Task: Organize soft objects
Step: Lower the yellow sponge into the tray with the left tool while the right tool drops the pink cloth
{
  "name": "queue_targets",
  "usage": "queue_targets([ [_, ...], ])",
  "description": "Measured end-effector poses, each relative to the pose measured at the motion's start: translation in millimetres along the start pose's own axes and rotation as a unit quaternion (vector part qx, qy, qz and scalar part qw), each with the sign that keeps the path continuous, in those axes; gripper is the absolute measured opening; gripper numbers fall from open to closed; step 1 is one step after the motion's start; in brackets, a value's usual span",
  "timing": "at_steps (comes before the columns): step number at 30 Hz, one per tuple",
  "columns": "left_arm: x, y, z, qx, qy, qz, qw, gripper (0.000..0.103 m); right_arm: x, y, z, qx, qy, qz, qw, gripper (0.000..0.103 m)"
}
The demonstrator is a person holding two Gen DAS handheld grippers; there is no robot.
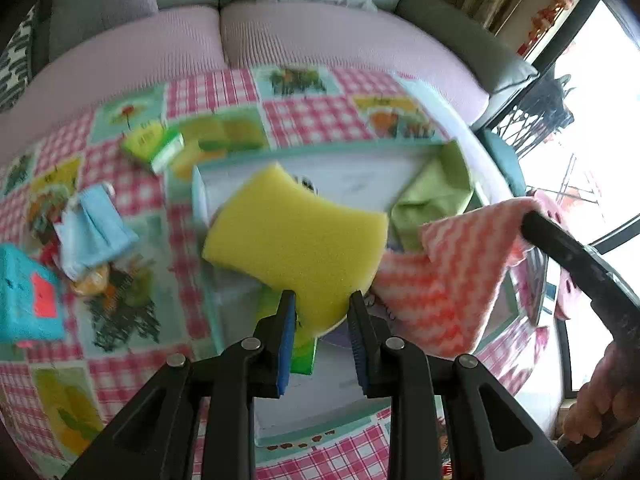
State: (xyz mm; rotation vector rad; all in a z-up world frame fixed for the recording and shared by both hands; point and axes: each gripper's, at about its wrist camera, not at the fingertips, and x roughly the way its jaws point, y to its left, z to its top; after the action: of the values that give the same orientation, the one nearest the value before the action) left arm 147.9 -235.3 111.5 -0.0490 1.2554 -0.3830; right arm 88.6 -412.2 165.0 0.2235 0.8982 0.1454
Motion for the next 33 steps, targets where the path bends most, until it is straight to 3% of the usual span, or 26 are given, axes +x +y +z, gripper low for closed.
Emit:
queue_targets([
  [10, 23, 3, -12, -0.01, 0.016, 0.0, 0.9998, 0.028, 50, -6, -33, -0.005, 0.077, -0.01, 0.997, 0.003],
  [17, 24, 7, -13, -0.02, 0.022, -0.006, 0.9995, 0.032, 58, -1, -35, -0.013, 0.096, -0.021, 0.995, 0.006],
  [19, 20, 9, -15, -0.025, 0.022, -0.004, 0.9994, 0.041, 55, 3, -32, -0.018, 0.096, -0.027, 0.995, 0.007],
  [23, 5, 13, -16, -0.032, 0.011, -0.01, 0.9994, 0.047, 46, 11, -26, -0.031, 0.092, -0.041, 0.994, 0.007],
  [25, -3, 16, -16, -0.035, 0.003, -0.01, 0.9993, 0.058, 42, 15, -24, -0.037, 0.093, -0.054, 0.994, 0.007],
  [26, -9, 19, -16, -0.039, -0.003, -0.008, 0.9992, 0.059, 40, 17, -23, -0.041, 0.094, -0.062, 0.993, 0.008],
  [29, -23, 31, -15, -0.051, -0.016, 0.009, 0.9985, 0.06, 34, 25, -20, -0.052, 0.093, -0.074, 0.991, 0.016],
  [33, -37, 54, -12, -0.067, -0.029, 0.043, 0.9964, 0.073, 28, 37, -16, -0.069, 0.09, -0.085, 0.99, 0.049],
])
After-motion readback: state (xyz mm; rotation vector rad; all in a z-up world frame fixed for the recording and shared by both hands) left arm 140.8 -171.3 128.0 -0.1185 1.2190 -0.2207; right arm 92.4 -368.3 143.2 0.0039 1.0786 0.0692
